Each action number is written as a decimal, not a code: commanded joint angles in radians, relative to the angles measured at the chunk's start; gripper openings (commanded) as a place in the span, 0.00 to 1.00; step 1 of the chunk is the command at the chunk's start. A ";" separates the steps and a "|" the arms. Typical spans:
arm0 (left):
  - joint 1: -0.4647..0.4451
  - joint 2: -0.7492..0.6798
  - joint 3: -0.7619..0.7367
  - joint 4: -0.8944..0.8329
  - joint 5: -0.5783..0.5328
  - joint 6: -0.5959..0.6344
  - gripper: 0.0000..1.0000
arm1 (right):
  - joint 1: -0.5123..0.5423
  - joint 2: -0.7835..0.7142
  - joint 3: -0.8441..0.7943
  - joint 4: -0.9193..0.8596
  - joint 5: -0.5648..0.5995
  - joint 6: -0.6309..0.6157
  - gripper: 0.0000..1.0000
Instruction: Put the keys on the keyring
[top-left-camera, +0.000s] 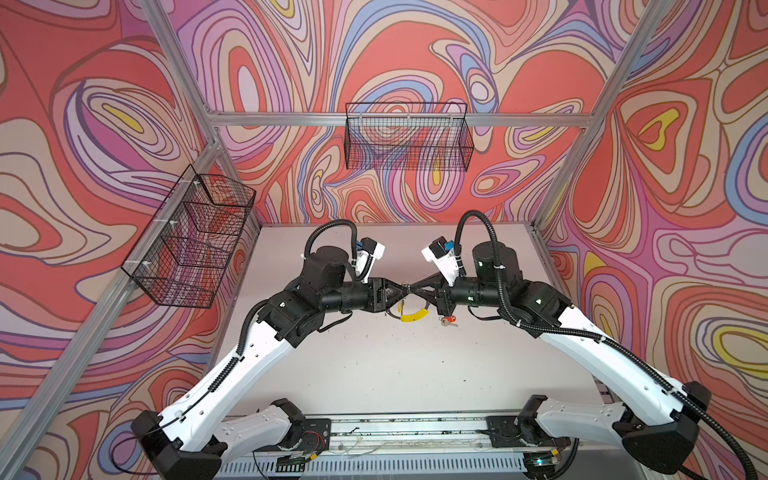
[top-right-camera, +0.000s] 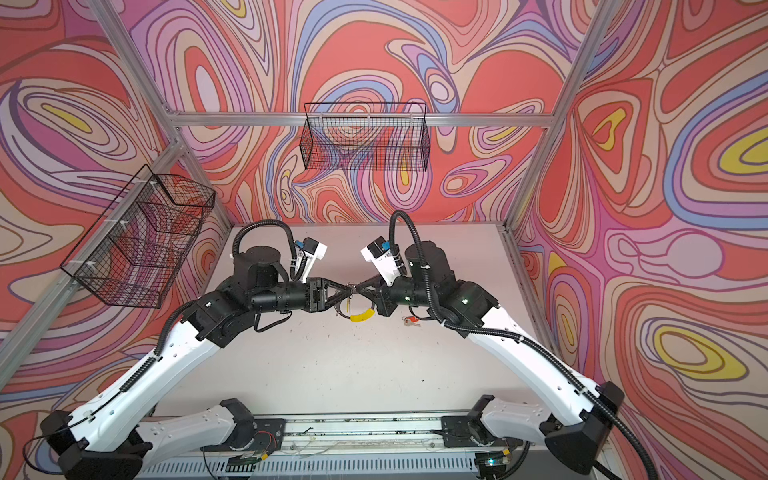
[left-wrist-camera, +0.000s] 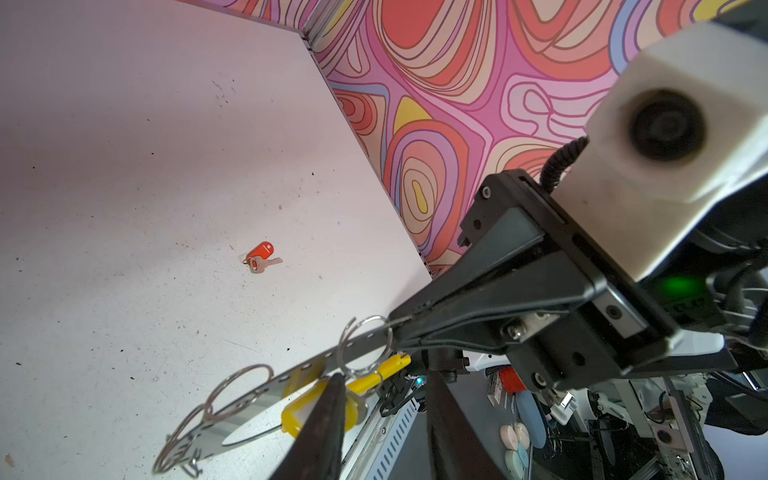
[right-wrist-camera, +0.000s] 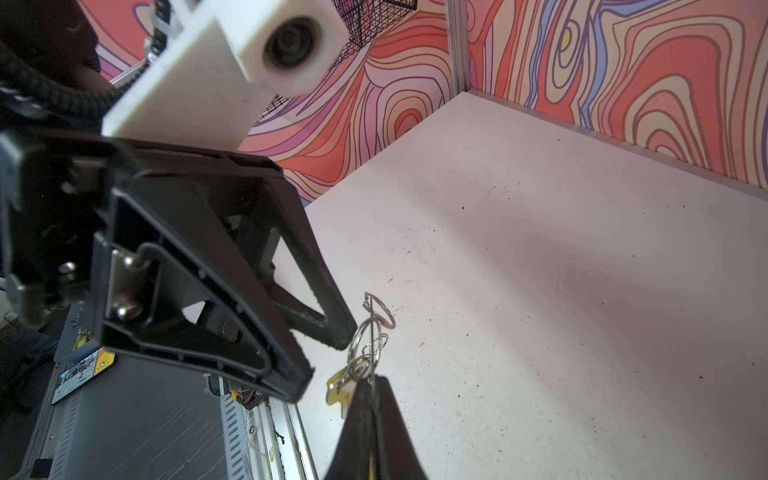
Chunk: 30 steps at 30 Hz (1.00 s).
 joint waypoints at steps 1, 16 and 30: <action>0.011 0.000 -0.006 0.028 0.014 -0.013 0.35 | 0.007 -0.024 -0.013 0.023 -0.004 -0.007 0.00; 0.015 0.005 -0.012 0.058 0.048 -0.043 0.33 | 0.007 -0.029 -0.030 0.043 -0.010 -0.001 0.00; 0.043 -0.030 -0.052 0.060 0.033 -0.076 0.33 | 0.007 -0.028 -0.031 0.054 -0.017 0.005 0.00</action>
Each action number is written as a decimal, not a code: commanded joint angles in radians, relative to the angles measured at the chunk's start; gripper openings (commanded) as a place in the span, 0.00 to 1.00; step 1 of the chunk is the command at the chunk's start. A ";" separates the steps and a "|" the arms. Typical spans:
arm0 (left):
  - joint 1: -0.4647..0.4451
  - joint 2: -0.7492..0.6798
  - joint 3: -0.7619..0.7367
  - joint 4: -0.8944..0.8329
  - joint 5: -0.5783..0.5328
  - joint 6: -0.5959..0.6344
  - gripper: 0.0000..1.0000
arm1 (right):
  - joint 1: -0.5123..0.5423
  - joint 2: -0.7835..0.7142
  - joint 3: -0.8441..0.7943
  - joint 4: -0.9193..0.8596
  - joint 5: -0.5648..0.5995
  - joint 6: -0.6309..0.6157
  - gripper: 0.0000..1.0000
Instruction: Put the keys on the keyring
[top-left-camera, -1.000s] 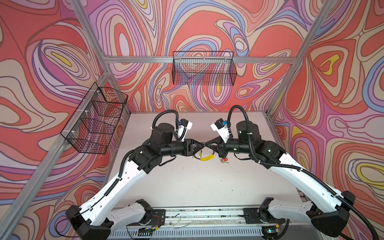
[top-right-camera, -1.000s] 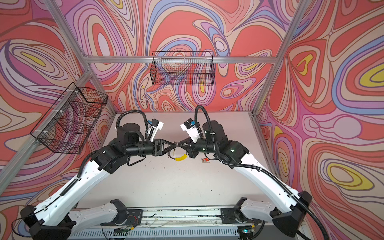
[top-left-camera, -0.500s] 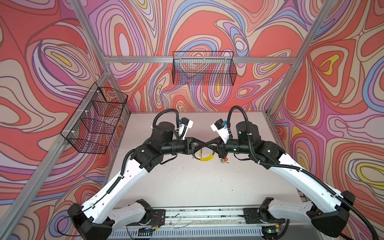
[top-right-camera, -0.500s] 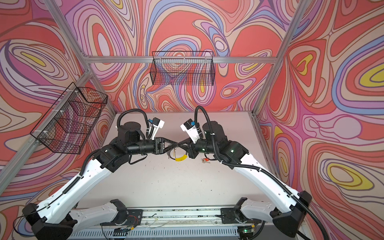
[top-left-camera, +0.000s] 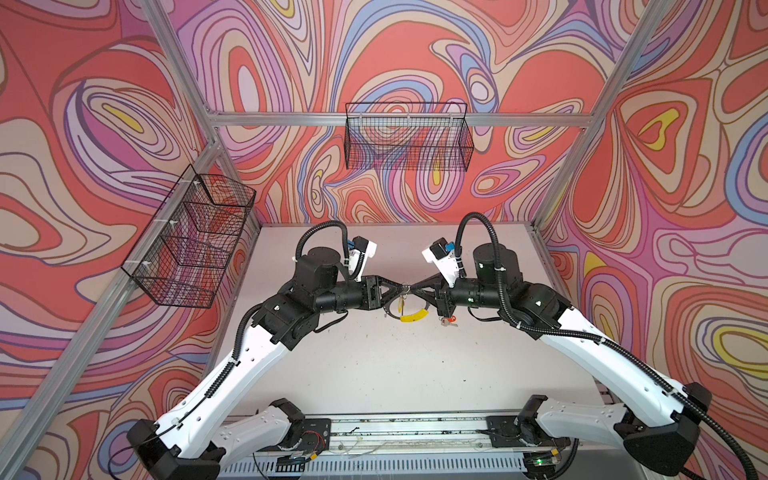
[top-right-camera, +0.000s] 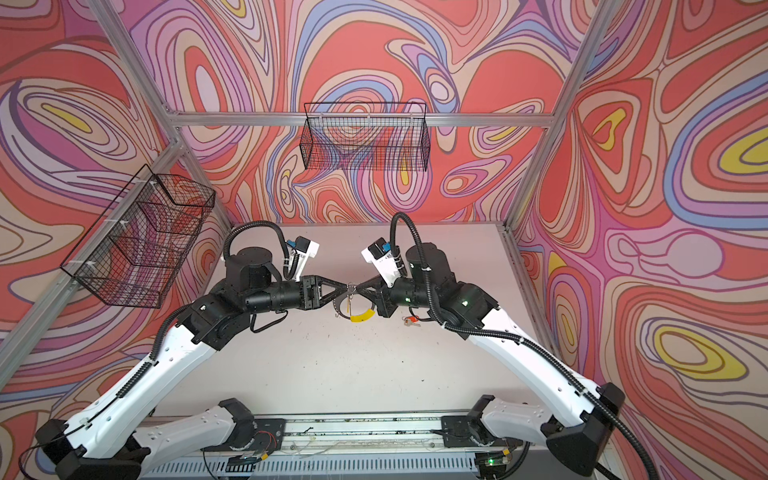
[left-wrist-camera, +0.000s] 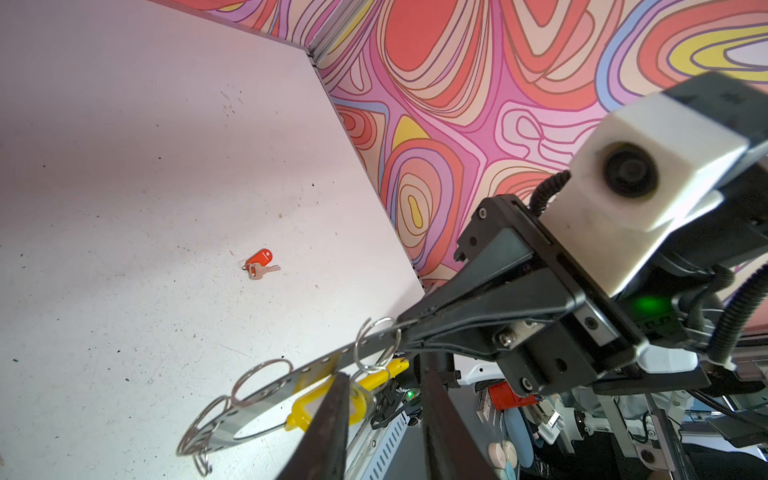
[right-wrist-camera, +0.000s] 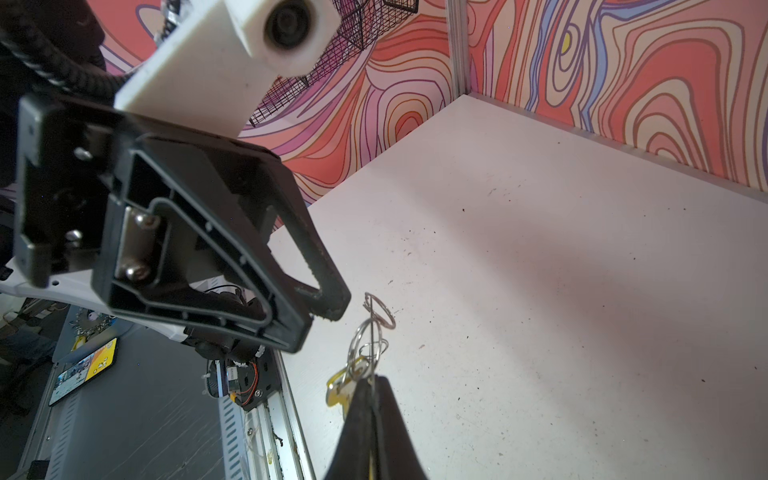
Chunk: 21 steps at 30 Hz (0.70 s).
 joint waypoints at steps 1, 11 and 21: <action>0.005 0.012 -0.008 0.022 0.017 -0.022 0.33 | 0.007 -0.018 -0.008 0.030 -0.014 0.004 0.00; 0.005 0.045 -0.011 0.080 0.051 -0.045 0.33 | 0.007 -0.025 -0.019 0.034 -0.019 0.010 0.00; 0.005 0.052 -0.012 0.113 0.068 -0.067 0.33 | 0.008 -0.031 -0.031 0.053 -0.027 0.017 0.00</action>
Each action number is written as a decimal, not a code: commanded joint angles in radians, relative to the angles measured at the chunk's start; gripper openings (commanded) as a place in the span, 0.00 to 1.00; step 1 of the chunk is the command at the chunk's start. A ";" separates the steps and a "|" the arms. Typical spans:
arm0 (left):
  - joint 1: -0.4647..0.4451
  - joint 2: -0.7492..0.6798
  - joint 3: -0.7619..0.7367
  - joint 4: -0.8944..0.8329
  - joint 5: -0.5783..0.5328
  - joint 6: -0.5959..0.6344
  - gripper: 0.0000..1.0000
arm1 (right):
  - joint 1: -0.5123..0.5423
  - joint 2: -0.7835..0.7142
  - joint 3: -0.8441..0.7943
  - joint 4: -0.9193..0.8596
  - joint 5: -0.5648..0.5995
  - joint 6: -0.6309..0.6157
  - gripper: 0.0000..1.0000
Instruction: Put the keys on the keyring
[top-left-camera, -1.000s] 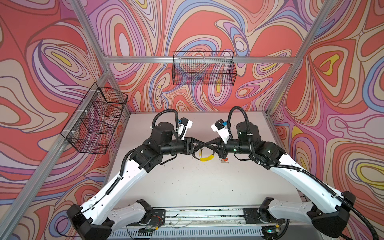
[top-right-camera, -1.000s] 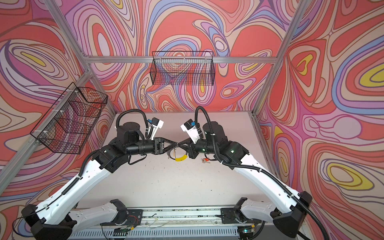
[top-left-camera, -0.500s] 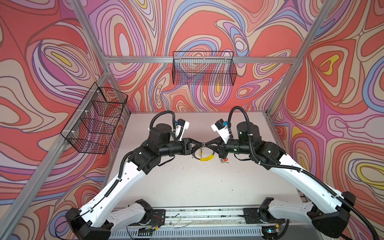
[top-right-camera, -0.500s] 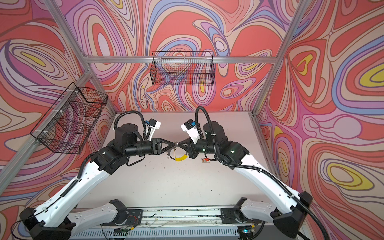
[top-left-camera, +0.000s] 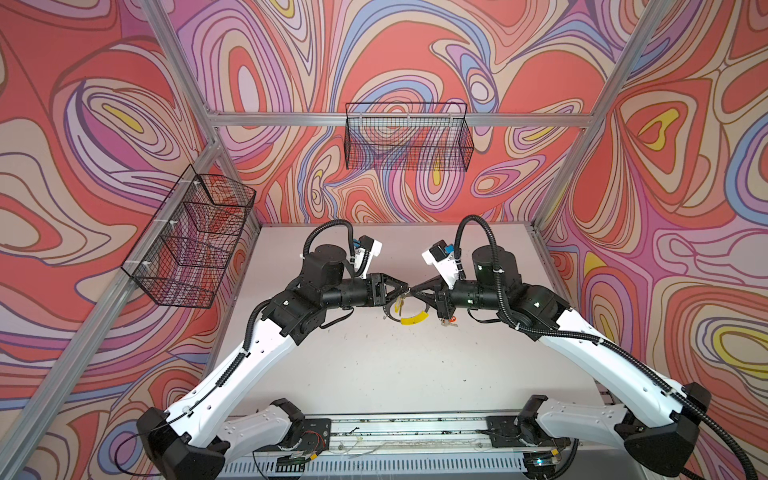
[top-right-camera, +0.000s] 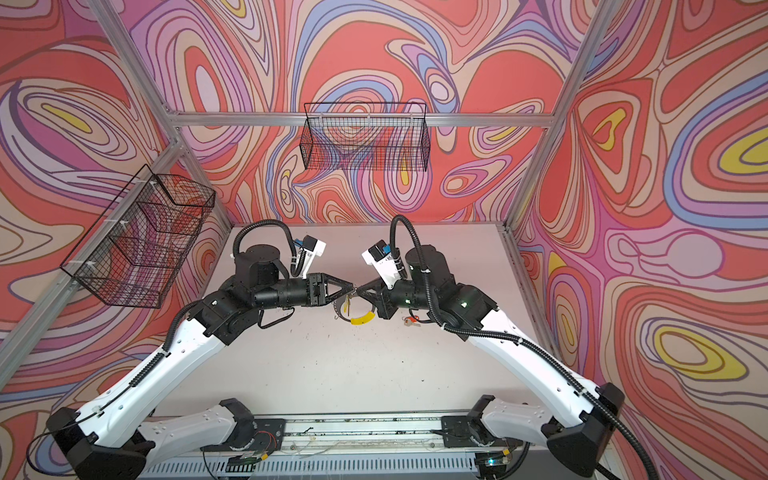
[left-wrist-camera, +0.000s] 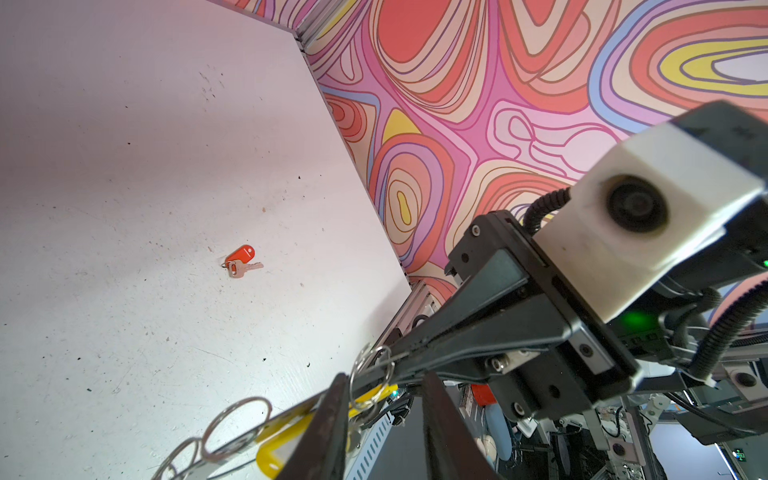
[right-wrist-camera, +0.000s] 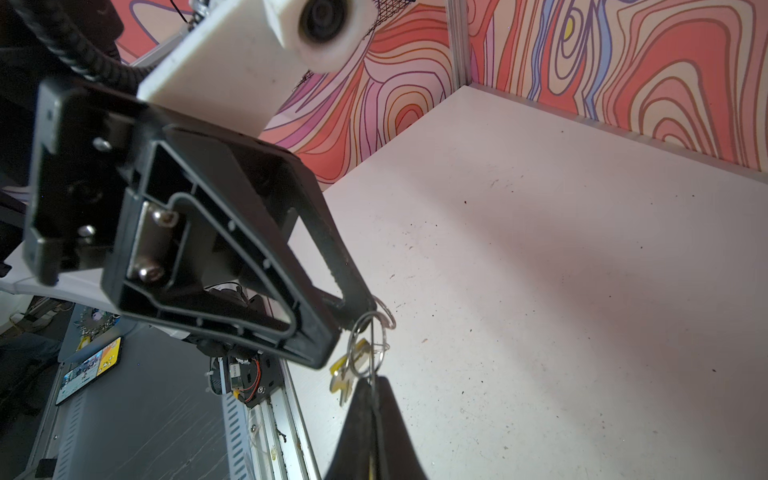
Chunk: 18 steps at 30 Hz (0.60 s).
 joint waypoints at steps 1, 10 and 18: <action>0.004 0.003 -0.008 0.053 0.024 -0.022 0.33 | 0.009 -0.025 -0.006 0.045 -0.022 0.000 0.00; 0.004 -0.005 -0.020 0.066 0.065 -0.035 0.25 | 0.009 -0.023 -0.013 0.064 -0.027 0.006 0.00; 0.004 0.005 -0.004 0.065 0.056 -0.037 0.15 | 0.009 -0.017 -0.010 0.061 -0.036 0.007 0.00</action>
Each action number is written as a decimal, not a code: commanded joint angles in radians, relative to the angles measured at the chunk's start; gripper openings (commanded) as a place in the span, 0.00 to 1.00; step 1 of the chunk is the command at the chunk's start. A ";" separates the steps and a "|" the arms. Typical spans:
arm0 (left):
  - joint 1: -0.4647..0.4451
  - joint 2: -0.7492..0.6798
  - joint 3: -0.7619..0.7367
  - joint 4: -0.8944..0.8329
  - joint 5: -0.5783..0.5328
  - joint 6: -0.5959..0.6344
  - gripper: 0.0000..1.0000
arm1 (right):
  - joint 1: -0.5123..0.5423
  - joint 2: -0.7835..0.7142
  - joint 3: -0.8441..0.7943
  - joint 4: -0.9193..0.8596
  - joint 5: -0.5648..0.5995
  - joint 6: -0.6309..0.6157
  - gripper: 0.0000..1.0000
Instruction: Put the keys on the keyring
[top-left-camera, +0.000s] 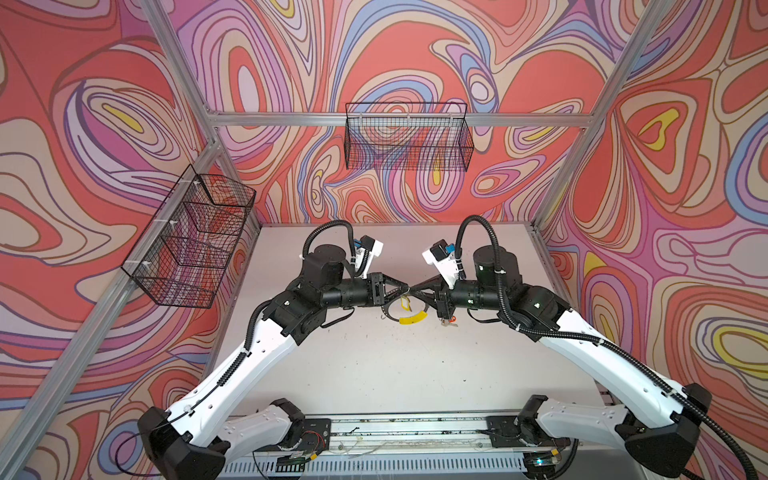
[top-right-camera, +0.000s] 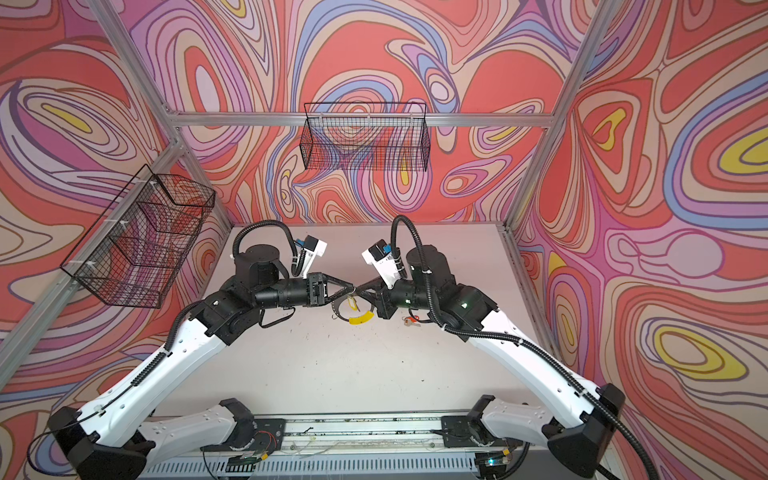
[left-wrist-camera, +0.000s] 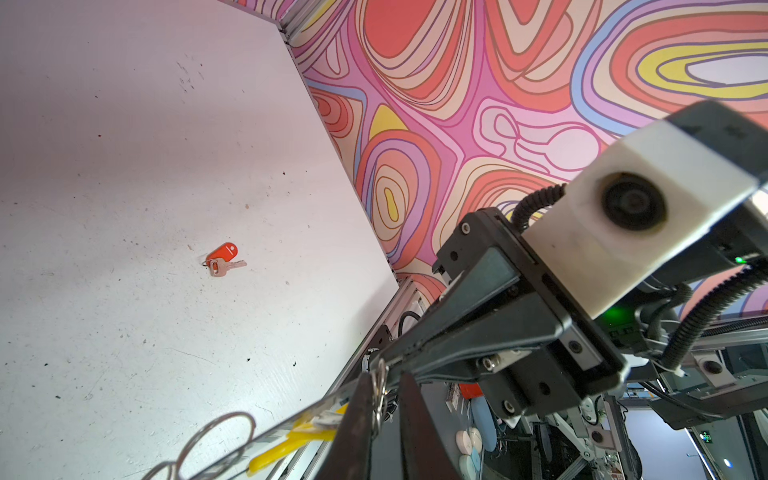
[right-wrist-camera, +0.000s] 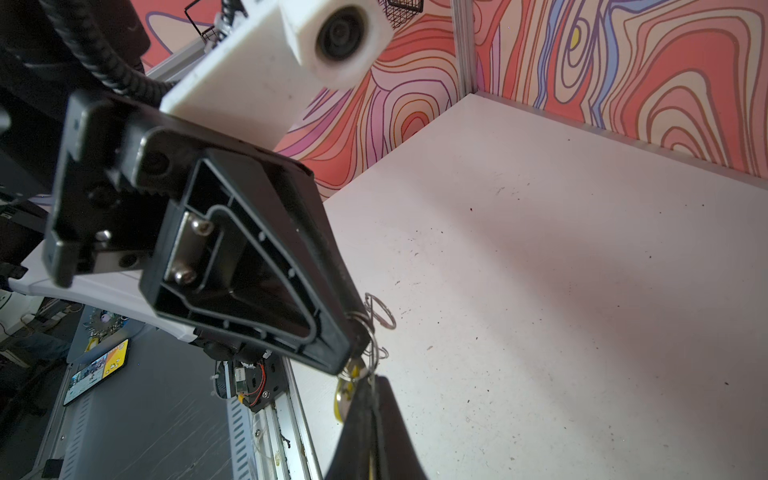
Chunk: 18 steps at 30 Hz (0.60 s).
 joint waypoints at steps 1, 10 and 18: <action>-0.001 0.007 0.012 0.033 0.014 -0.009 0.14 | 0.008 -0.015 -0.005 0.030 -0.019 -0.001 0.00; -0.001 -0.003 0.045 -0.018 -0.035 0.003 0.02 | 0.008 -0.020 -0.019 0.032 -0.015 -0.007 0.00; -0.001 -0.002 0.071 -0.036 -0.026 0.001 0.17 | 0.008 -0.018 -0.022 0.055 -0.023 -0.002 0.00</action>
